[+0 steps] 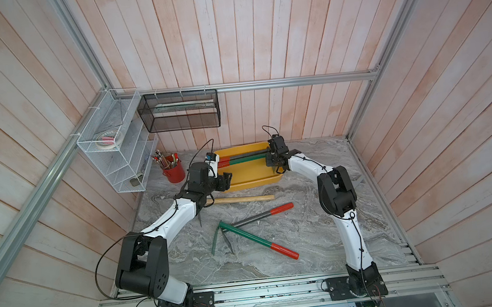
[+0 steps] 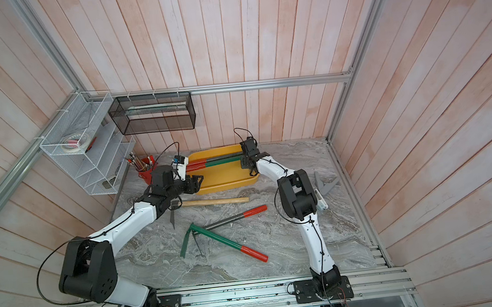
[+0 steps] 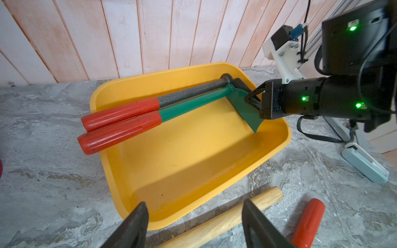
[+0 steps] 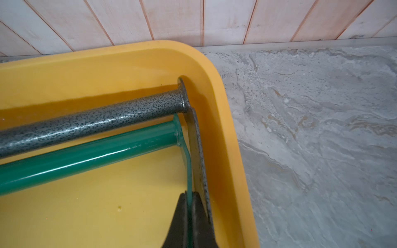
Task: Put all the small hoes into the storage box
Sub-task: Place the hoe in the storage box.
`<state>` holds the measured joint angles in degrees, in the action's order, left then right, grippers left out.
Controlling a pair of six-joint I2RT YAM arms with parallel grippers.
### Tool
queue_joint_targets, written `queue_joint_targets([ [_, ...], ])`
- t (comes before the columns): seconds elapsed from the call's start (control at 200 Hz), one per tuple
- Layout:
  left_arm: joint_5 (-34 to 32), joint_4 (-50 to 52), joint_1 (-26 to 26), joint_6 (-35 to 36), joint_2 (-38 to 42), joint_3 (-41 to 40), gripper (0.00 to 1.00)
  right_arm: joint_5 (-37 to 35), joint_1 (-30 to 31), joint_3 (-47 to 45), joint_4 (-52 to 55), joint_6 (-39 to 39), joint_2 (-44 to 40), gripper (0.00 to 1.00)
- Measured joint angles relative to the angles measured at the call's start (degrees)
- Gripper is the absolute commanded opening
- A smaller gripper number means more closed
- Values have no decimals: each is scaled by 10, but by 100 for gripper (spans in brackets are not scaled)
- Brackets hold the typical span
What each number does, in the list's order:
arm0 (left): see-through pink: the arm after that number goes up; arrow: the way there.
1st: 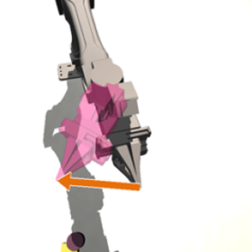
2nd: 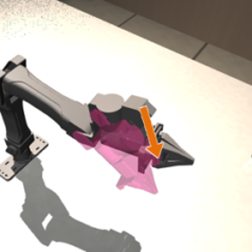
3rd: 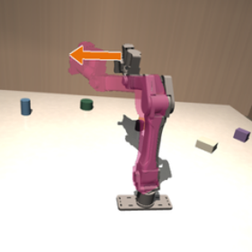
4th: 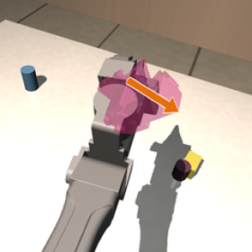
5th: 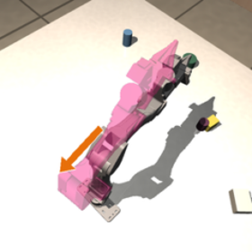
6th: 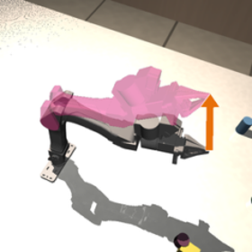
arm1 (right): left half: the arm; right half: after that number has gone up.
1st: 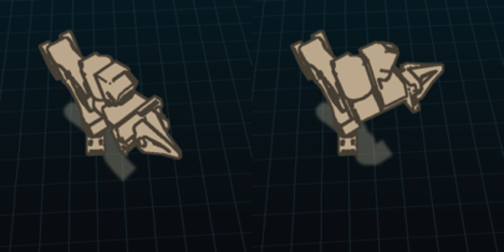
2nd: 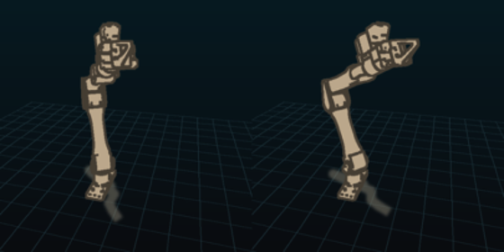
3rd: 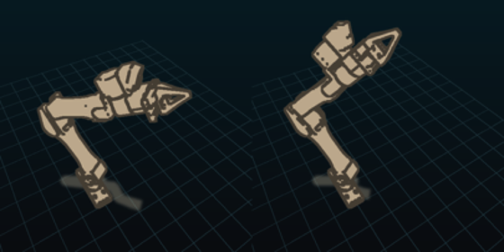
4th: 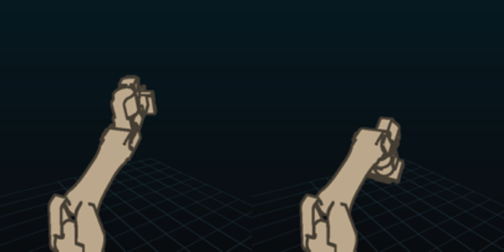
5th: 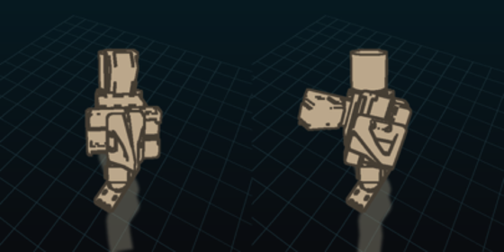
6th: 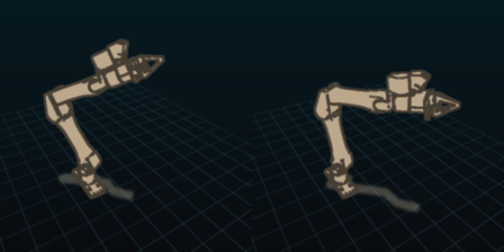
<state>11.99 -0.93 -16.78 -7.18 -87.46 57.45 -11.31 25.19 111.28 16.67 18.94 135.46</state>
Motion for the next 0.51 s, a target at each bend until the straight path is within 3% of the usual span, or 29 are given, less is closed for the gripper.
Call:
queue_joint_targets([
  [0.15, 0, 0, 0, 0, 0, 0, 71, 0, -1, 2, -5, -12, 2, 22],
  [0.285, 2, 0, 0, -2, 0, 0, 71, 0, 0, -16, -39, -27, -6, 31],
  [0.505, 16, -4, 1, -15, 0, 0, 72, -17, 11, -127, -87, -77, -108, 47],
])
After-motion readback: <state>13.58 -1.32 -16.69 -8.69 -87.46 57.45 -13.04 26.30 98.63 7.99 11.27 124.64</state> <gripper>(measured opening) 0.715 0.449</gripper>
